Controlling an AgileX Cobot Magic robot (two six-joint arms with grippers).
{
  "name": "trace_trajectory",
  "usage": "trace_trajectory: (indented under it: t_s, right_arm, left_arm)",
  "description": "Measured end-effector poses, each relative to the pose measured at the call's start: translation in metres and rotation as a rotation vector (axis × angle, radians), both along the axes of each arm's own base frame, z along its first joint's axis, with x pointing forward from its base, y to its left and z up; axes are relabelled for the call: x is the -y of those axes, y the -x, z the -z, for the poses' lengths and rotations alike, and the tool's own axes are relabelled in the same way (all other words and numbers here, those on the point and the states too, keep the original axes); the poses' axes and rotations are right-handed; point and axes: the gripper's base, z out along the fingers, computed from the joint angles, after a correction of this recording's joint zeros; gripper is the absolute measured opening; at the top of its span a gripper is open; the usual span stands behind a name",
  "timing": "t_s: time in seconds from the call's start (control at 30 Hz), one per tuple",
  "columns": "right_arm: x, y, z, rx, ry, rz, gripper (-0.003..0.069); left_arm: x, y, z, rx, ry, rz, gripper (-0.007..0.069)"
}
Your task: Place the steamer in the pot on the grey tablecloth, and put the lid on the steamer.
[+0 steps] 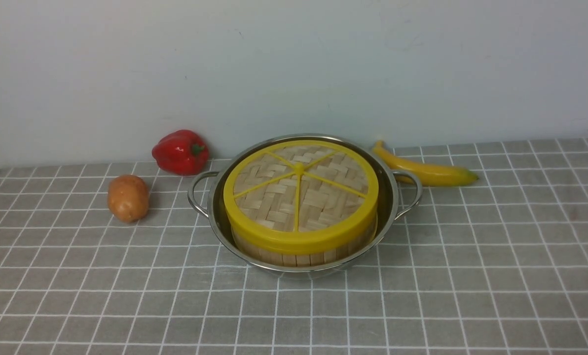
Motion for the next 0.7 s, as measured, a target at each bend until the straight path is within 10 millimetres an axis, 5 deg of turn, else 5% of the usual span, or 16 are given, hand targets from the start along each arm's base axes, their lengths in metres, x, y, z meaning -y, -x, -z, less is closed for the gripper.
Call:
trace_trajectory:
  t_s: [0.7]
  right_arm:
    - [0.0000,0.0000,0.0000,0.000,-0.010,0.002,0.0240]
  left_arm:
    - [0.0000,0.0000,0.0000,0.000,0.000,0.000,0.0243]
